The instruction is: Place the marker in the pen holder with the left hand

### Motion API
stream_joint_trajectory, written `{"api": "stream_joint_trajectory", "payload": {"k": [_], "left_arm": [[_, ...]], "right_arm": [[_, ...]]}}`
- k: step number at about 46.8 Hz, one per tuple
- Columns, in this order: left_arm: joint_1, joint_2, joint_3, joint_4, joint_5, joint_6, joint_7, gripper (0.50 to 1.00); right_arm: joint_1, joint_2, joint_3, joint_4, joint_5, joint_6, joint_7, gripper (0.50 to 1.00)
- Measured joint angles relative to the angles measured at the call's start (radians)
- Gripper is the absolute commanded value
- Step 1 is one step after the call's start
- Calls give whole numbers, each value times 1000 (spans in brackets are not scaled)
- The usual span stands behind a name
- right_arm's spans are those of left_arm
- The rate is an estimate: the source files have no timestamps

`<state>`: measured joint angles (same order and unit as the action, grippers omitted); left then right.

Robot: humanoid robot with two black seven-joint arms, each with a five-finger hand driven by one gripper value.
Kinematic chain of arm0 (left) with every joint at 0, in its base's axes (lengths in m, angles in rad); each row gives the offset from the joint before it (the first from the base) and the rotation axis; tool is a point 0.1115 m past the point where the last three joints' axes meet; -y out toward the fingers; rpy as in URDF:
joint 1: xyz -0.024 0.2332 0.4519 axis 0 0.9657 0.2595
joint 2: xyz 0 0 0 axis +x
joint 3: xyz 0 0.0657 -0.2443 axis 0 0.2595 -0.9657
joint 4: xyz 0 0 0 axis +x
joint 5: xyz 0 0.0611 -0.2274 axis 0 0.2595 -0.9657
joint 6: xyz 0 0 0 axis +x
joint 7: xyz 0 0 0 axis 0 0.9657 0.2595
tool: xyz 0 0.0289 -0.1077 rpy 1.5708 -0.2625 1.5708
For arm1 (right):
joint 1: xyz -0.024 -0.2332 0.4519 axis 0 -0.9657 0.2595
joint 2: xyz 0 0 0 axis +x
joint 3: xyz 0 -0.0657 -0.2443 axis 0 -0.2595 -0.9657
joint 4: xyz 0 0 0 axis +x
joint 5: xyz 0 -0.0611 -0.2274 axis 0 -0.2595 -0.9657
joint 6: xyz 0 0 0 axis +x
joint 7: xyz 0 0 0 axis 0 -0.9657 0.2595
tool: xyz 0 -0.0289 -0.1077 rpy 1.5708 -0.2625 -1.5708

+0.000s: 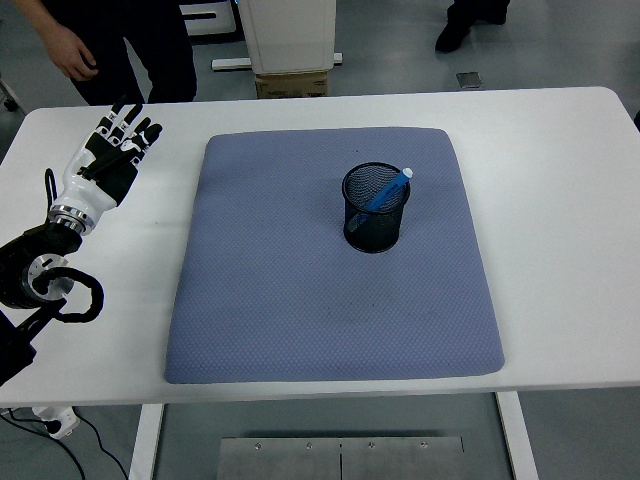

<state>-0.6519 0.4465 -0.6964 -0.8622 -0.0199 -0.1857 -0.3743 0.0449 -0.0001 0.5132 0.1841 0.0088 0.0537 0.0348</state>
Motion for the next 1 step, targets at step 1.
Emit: {"api": "stream_joint_trajectory", "payload": {"k": [1], "left_arm": [[0, 0, 0, 0, 0, 0, 0, 1000]], "right_arm": [[0, 0, 0, 0, 0, 0, -1, 1000]]}}
